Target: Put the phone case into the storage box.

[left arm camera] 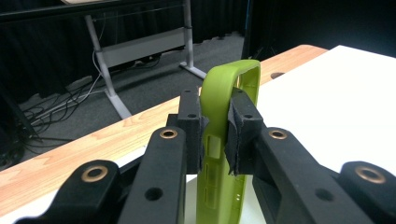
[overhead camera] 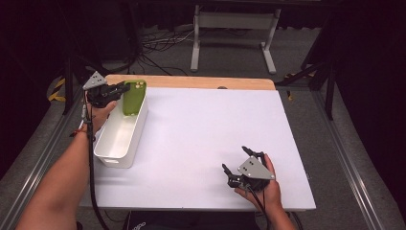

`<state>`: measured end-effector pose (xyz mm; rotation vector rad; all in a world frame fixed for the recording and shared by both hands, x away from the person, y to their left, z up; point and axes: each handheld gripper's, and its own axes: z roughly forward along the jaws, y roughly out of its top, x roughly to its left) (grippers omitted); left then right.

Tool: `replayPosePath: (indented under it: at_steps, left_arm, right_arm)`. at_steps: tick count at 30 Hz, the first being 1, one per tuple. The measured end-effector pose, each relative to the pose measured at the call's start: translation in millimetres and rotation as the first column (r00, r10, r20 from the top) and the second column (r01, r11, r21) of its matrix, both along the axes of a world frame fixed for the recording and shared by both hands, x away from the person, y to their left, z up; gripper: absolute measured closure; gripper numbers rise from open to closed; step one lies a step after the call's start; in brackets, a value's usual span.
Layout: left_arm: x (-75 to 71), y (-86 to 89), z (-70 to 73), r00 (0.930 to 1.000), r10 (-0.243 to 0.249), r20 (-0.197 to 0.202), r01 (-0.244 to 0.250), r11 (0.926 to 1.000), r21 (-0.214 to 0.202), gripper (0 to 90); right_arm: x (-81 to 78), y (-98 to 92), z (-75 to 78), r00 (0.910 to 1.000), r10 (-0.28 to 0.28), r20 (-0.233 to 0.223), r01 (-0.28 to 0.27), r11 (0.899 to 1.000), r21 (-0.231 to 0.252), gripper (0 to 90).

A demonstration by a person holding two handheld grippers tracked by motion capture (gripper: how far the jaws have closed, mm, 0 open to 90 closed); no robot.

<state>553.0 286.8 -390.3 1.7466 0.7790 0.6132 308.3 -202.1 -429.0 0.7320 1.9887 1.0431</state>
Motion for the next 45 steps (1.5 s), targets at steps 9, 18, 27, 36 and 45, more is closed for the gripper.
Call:
replayPosePath:
  at_steps: [9, 18, 27, 36, 45]
  left_arm:
    - [5.2, 3.3, -6.6, 0.9991, 0.041, -0.009, -0.040, 0.9981, 0.047, 74.5]
    - [10.9, -4.4, -12.9, 0.9929, 0.114, -0.036, -0.106, 0.9798, 0.170, 63.0]
    - [13.9, -3.9, -10.6, 0.9895, 0.128, -0.067, -0.113, 0.9743, 0.195, 47.4]
    - [10.5, 0.3, -6.9, 0.9881, 0.129, -0.084, -0.111, 0.9748, 0.193, 37.7]
    - [7.0, 4.3, -3.0, 0.9852, 0.155, -0.074, -0.141, 0.9763, 0.164, 26.7]
  right_arm:
    - [-0.2, 0.6, -0.2, 1.0000, 0.008, -0.002, -0.008, 1.000, -0.004, 16.4]
    - [1.3, 1.2, -1.4, 0.9997, 0.022, -0.013, -0.022, 1.000, -0.012, 16.4]
    - [0.6, 1.3, -1.3, 0.9990, 0.036, -0.027, -0.037, 0.999, -0.017, 16.5]
    - [0.7, 1.0, -1.2, 0.9992, 0.030, -0.028, -0.030, 0.999, -0.020, 16.5]
    - [1.0, 2.2, -0.9, 0.9991, 0.034, -0.026, -0.034, 0.999, -0.023, 16.4]
